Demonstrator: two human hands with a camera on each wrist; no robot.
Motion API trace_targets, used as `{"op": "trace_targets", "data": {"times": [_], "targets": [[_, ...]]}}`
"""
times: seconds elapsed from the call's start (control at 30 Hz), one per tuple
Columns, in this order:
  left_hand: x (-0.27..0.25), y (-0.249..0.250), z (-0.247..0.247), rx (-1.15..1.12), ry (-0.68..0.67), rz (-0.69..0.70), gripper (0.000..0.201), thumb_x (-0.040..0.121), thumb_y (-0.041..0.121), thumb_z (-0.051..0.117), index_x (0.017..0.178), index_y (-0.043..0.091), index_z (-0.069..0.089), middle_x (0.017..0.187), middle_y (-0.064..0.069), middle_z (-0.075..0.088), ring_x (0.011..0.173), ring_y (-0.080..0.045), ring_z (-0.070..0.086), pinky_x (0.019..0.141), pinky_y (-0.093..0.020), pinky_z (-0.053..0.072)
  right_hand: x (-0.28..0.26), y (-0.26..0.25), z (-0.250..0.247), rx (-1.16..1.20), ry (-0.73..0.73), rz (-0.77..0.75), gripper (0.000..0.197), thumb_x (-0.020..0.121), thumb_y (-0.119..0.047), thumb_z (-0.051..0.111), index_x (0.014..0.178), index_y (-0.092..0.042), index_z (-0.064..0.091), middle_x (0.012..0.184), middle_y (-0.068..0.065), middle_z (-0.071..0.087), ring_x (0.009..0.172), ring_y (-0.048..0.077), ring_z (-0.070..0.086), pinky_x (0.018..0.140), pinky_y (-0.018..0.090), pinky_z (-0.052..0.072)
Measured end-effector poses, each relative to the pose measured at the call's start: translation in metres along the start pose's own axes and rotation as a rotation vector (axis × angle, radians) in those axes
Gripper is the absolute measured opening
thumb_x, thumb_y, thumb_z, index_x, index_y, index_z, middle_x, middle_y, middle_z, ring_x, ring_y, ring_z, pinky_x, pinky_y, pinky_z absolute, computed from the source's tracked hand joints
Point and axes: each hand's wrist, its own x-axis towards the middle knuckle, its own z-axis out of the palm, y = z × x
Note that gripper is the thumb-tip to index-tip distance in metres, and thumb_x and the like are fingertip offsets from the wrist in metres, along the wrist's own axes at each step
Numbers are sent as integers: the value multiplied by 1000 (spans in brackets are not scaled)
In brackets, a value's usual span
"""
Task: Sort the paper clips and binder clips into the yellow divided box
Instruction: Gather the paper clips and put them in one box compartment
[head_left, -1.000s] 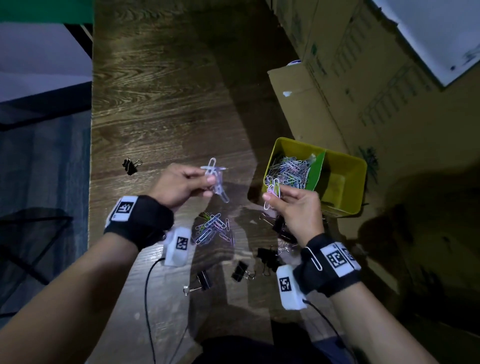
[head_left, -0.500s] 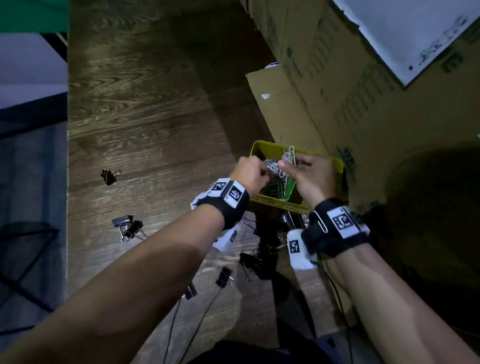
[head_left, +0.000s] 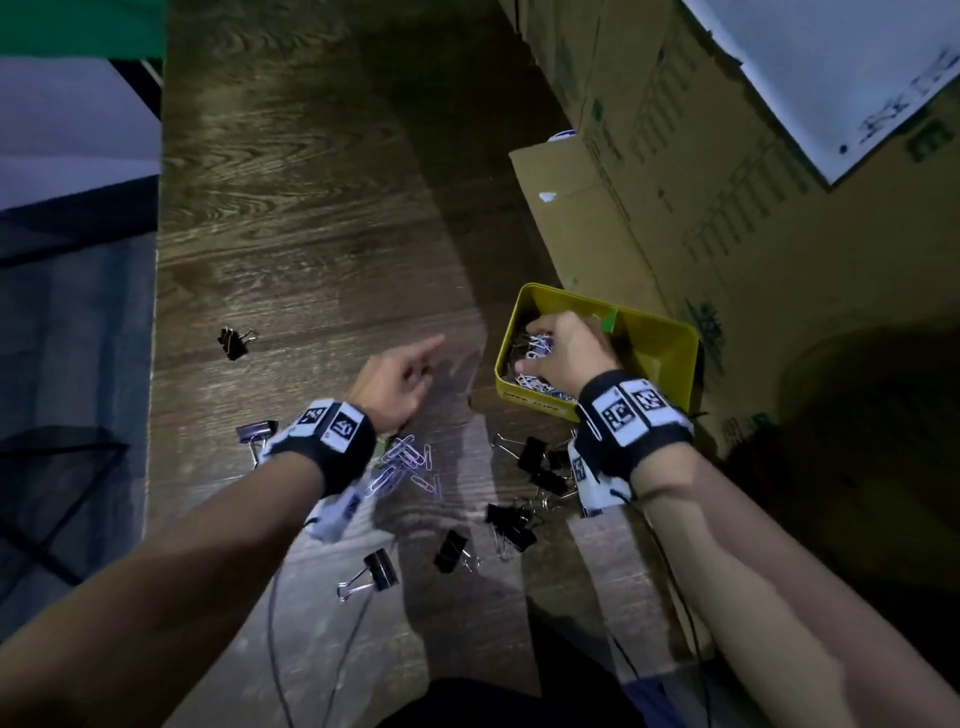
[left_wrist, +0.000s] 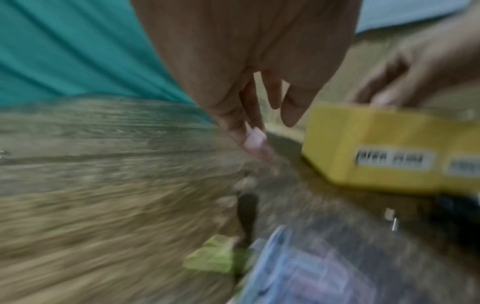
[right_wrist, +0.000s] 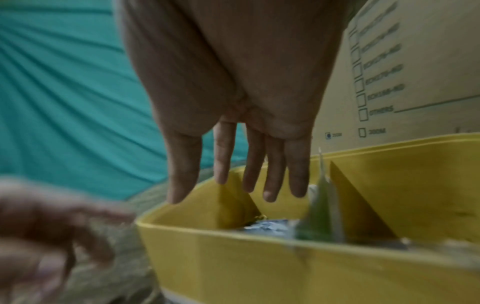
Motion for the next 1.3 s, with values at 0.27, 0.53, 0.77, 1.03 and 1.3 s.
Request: {"op": "trace_targets", "data": {"times": [0.27,0.53,0.77,1.03,1.3], "targets": [[-72,-50,41,551,-550,192,63,83,65,5,140,46,-9,150,8,-24,138,-19,-25,112,-49,-12,-35,-4,48,-189,-67,-168,50,83,11,52,128,-11,56,124,20,60,110,33,60,94,42,50],[-107,-72,32,179,-304,119,66,86,67,16,144,37,19,156,4,11,142,-15,11,116,-40,13,-13,-24,61,-253,-150,-322,60,81,19,49,127,-18,58,115,19,65,105,32,64,93,44,52],[-109,-71,15,293,-59,-227,62,72,18,61,131,24,44,127,-15,44,110,-35,43,96,-45,38,-41,-49,75,-182,40,-453,37,84,-8,64,120,-13,58,123,8,50,113,22,51,94,37,48],[-112,-42,40,-9,-67,-258,67,75,10,62,137,15,37,128,-13,37,117,-29,43,102,-35,39,-76,-37,142,-166,-362,-99,40,80,-17,72,114,-7,54,105,14,63,99,31,64,81,34,54],[-118,-33,40,-3,-65,-523,75,65,21,73,132,18,39,120,-16,35,105,-36,49,96,-44,44,-67,-52,174,-205,-262,-92,113,70,-26,82,147,2,4,141,26,23,128,38,36,106,36,34]]}}
